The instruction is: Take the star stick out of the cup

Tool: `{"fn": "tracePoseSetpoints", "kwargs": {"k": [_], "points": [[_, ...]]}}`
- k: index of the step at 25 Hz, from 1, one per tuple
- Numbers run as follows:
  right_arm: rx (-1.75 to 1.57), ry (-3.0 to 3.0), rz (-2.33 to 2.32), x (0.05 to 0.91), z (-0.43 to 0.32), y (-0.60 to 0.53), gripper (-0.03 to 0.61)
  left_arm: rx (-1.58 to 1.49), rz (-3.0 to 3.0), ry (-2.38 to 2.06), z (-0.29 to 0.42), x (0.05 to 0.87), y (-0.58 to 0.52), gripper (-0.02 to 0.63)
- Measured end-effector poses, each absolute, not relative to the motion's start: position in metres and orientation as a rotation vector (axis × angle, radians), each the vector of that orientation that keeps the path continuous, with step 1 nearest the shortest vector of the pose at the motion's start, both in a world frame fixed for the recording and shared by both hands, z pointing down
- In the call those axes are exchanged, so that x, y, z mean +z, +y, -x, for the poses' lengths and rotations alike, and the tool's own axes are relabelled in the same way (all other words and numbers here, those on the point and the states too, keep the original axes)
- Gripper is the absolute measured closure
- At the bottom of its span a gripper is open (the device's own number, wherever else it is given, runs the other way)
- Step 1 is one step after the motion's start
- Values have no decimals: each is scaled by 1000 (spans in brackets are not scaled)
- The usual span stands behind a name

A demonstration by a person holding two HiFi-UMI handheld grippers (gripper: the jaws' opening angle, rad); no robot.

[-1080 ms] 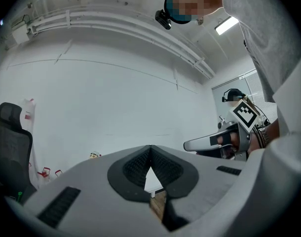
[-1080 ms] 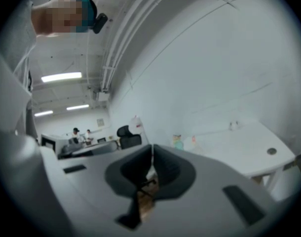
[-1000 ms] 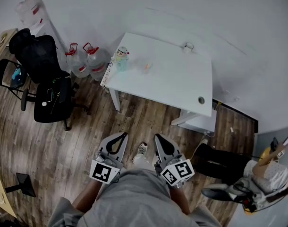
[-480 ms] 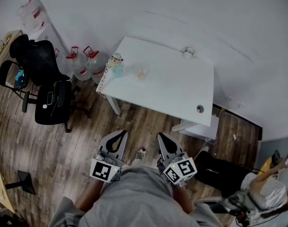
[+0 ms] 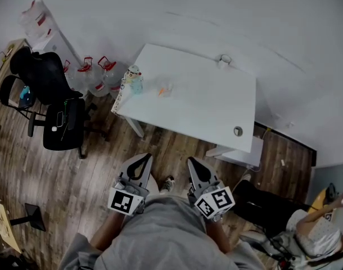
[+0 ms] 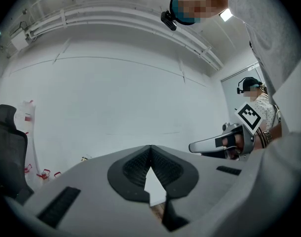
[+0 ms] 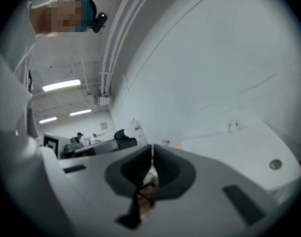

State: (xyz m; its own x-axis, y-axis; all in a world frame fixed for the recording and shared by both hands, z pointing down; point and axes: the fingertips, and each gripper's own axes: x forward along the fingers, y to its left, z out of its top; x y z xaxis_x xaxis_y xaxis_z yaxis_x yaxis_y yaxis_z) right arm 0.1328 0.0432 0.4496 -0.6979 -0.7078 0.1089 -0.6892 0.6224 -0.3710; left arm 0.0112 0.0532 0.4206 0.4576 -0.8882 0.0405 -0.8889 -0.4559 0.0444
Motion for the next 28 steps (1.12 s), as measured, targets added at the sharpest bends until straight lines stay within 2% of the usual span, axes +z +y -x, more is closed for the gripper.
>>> {"fn": "tracePoseSetpoints", "kwargs": {"k": [28], "points": [[-658,2766,1373,463,-115,-97,543,72,-2640,-1443,1,453,-120,584]]}}
